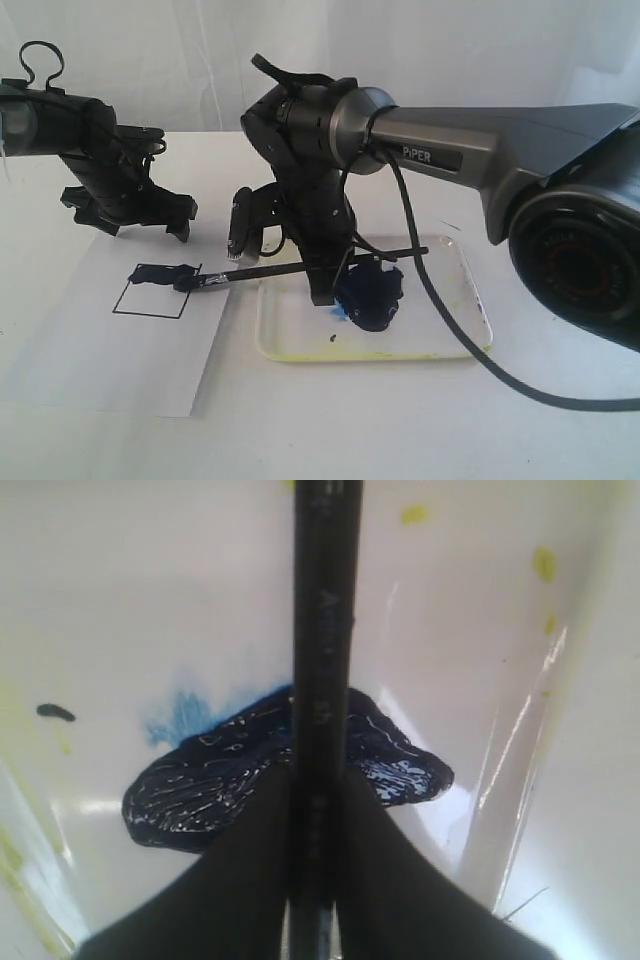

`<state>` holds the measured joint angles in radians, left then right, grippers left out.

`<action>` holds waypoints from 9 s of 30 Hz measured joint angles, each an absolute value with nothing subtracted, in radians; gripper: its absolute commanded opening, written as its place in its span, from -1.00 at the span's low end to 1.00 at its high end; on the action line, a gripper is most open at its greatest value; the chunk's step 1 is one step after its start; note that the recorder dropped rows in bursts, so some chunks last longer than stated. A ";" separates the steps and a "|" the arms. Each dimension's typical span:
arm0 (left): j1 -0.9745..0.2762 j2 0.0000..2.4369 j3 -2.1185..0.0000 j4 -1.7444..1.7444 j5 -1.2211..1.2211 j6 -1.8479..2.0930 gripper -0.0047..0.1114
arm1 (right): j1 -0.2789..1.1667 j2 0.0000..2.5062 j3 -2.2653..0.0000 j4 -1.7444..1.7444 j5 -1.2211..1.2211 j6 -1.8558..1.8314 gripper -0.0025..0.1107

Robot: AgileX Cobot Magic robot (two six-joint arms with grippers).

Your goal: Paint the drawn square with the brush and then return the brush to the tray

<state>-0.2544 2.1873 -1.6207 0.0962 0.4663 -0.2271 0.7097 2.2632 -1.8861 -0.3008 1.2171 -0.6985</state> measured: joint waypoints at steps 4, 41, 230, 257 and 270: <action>-0.254 2.187 -1.621 0.096 0.466 -0.229 0.89 | 0.710 2.263 -1.886 -0.288 1.217 -0.698 -0.96; -0.254 2.187 -1.621 0.096 0.466 -0.229 0.89 | 0.748 2.225 -1.794 -0.245 1.217 -0.677 -0.96; -0.256 2.187 -1.625 0.146 0.556 -0.493 0.89 | 0.848 2.377 -2.031 -0.507 1.148 -0.602 -0.96; -0.254 2.187 -1.625 0.146 0.556 -0.493 0.89 | 0.857 2.381 -2.031 -0.450 1.213 -0.657 -0.96; -0.254 2.187 -1.625 0.146 0.557 -0.493 0.89 | 0.861 2.361 -2.031 -0.405 1.217 -0.666 -0.96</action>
<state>-0.2544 2.1873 -1.6252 0.1457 0.5575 -0.4925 0.8608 2.3611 -2.0313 -0.4047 1.2166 -0.6660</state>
